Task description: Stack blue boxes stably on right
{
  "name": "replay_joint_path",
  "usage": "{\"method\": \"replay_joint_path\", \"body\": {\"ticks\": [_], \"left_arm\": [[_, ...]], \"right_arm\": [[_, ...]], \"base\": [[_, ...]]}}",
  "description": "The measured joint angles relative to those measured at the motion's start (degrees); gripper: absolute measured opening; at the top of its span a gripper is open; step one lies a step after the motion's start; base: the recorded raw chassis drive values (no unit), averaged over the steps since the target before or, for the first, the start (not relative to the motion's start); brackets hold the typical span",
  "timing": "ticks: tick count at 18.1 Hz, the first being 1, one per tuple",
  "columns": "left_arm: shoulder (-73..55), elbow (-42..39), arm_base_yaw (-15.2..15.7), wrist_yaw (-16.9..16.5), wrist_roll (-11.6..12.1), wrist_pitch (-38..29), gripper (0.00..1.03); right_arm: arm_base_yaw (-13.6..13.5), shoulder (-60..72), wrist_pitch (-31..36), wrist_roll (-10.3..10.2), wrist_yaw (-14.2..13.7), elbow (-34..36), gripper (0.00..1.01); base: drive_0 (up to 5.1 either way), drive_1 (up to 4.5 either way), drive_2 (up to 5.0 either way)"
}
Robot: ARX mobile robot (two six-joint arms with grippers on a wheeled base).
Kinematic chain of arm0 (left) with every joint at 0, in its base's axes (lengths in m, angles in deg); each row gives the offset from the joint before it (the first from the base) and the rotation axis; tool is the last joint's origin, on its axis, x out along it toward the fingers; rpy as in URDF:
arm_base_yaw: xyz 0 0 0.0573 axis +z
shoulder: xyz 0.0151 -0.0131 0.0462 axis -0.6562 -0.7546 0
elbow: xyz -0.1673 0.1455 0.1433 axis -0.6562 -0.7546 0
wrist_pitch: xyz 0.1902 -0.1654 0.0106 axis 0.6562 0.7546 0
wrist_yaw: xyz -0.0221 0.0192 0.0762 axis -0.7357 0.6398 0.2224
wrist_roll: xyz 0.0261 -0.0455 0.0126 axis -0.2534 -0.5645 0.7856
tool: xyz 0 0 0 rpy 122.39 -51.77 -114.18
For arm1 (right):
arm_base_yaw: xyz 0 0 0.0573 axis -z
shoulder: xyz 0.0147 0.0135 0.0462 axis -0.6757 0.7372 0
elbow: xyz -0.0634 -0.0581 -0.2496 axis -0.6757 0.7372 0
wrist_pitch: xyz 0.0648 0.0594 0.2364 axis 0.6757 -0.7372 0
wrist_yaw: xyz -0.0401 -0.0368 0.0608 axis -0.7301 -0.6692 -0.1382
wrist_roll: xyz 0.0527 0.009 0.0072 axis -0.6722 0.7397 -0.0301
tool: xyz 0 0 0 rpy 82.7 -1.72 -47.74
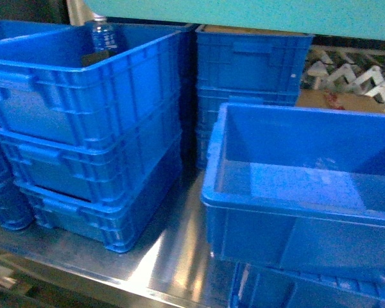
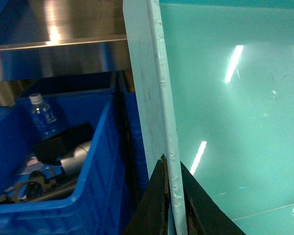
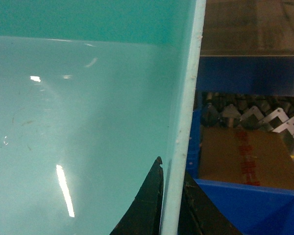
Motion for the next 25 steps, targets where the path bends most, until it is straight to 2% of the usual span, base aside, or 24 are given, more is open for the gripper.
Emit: {"method": "replay_joint_path", "body": {"ticks": [12,25], "left_arm": [[0.00,0.00,-0.20,0.04,0.02,-0.09,0.02],[0.07,0.00,-0.04,0.04,0.09,0.31,0.02]], "right_arm": [[0.04,-0.13,0.02,0.00,-0.04,0.02,0.07],[0.00,0.04,-0.26,0.00,-0.02,0.02,0.07]], "base": [[-1.5,-2.82,-0.1],[0.0,0.04,0.0]]}}
